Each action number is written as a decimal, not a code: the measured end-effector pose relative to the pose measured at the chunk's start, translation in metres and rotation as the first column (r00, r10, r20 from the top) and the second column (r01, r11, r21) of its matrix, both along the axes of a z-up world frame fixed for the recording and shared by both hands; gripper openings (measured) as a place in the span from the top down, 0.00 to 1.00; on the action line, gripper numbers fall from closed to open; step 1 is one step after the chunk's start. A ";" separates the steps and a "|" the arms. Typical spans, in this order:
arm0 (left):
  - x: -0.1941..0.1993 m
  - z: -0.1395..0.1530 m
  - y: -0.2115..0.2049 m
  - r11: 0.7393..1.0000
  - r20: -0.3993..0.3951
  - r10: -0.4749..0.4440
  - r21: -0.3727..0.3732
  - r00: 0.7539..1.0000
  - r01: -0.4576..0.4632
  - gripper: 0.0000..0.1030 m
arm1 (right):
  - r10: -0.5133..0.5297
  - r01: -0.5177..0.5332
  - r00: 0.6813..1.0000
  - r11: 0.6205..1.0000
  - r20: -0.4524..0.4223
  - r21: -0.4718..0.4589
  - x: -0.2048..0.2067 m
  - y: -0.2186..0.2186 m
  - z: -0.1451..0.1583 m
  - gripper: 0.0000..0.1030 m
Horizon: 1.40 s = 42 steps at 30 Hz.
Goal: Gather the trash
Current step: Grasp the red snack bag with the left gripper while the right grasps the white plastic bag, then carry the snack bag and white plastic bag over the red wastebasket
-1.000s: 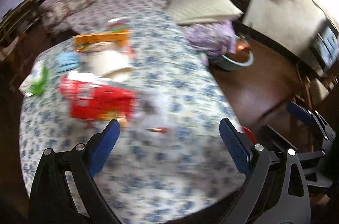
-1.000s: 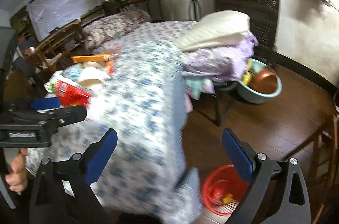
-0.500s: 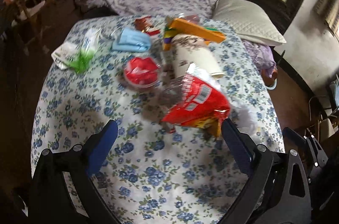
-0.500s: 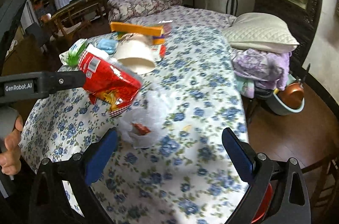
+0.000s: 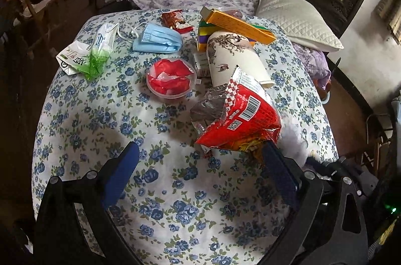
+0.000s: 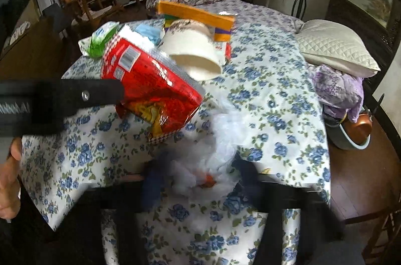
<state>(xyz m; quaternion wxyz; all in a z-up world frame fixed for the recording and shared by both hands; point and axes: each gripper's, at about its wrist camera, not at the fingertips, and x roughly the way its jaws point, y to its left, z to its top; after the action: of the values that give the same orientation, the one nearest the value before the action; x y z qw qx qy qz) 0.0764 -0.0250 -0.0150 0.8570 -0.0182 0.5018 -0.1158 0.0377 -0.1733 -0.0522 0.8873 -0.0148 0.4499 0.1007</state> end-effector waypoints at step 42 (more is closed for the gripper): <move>-0.002 0.009 -0.006 0.997 -0.018 0.042 -0.058 0.999 -0.043 0.59 | -0.082 0.074 0.992 0.994 0.096 0.075 -0.025 -0.038 0.015 0.77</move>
<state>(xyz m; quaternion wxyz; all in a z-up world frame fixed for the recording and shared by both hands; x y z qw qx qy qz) 0.0744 -0.0313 -0.0063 0.8541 -0.0551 0.5048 -0.1121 0.0124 -0.2114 -0.0375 0.9117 0.0295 0.4017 0.0811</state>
